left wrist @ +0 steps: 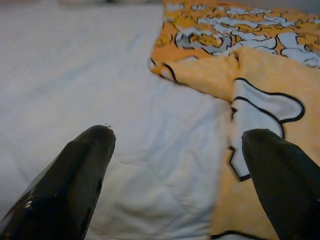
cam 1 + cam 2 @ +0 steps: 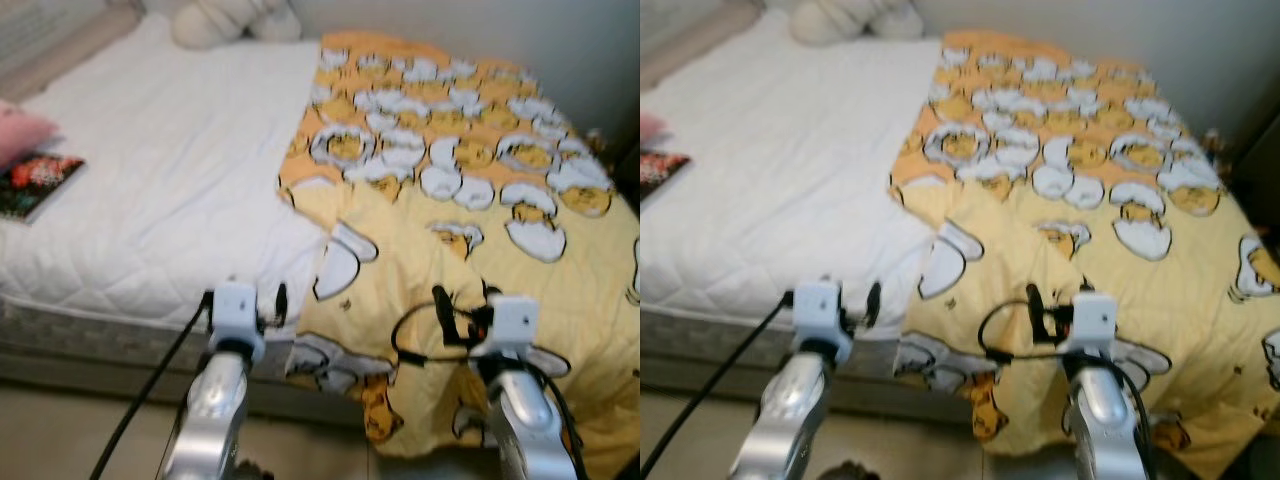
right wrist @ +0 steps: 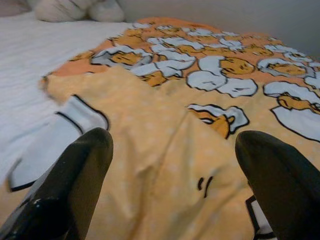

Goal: Clean up the room

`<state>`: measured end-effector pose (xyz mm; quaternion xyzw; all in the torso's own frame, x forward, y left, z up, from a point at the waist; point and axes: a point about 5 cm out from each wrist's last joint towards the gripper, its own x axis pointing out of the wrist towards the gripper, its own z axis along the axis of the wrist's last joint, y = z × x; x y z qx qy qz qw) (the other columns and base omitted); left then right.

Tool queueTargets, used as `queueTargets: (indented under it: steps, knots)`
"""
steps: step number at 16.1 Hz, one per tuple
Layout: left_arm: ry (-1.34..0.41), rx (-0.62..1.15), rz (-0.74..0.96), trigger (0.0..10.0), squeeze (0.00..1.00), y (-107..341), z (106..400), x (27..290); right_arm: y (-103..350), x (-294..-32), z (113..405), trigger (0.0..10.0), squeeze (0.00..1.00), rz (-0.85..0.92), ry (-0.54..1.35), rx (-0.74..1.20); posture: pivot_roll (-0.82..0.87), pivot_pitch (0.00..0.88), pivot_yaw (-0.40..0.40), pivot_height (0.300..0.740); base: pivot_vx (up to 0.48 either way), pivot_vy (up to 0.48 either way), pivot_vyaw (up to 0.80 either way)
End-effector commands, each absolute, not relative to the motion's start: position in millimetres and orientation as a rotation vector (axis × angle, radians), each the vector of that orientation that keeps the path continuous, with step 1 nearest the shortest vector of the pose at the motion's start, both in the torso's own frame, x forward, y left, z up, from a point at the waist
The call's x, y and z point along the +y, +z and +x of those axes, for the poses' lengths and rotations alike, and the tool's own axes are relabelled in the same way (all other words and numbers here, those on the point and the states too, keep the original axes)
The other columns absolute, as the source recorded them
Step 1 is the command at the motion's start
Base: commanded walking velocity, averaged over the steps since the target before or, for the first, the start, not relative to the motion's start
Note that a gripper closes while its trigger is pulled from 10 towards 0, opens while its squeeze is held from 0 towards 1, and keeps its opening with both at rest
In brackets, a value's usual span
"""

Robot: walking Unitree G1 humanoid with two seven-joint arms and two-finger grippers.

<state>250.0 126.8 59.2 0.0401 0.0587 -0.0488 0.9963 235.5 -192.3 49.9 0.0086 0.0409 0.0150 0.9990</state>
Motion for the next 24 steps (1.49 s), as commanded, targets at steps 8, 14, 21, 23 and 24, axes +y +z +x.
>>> queueTargets:
  steps: [8, 14, 21, 23, 24]
  knots:
    - [-0.186, 0.079, 0.101, 10.0, 0.0, 78.1, 301.9, 119.6, 52.9, -195.7, 245.9, 10.0, 0.0, -0.011, 0.023, 0.11, 0.04, 0.0, -0.089, 0.74, 0.416, 0.0, -0.09]
    - [-0.241, 0.218, 0.16, 10.0, 0.0, 49.6, 317.4, 127.6, 38.2, -205.9, 221.9, 10.0, 0.0, -0.003, -0.011, 0.195, 0.01, 0.0, -0.092, 0.74, 0.16, 0.0, -0.75]
    - [-0.146, 0.255, 0.317, 10.0, 0.0, 25.1, 307.5, 149.6, 38.2, -207.5, 206.1, 10.0, 0.0, -0.034, 0.028, 0.244, -0.04, 0.029, -0.107, 0.74, 0.0, 0.0, -0.11]
    - [-0.136, 0.3, 0.314, 10.0, 0.0, 11.0, 296.6, 148.0, 36.3, -207.5, 202.6, 10.0, 0.0, -0.044, 0.04, 0.262, -0.03, 0.042, -0.123, 0.74, 0.0, 0.0, 0.0]
    - [-0.081, 0.352, 0.196, 10.0, 0.0, 4.3, 292.7, 149.2, 36.0, -205.5, 201.3, 10.0, 0.0, -0.049, 0.055, 0.27, -0.03, 0.049, -0.131, 0.74, 0.0, 0.0, 0.0]
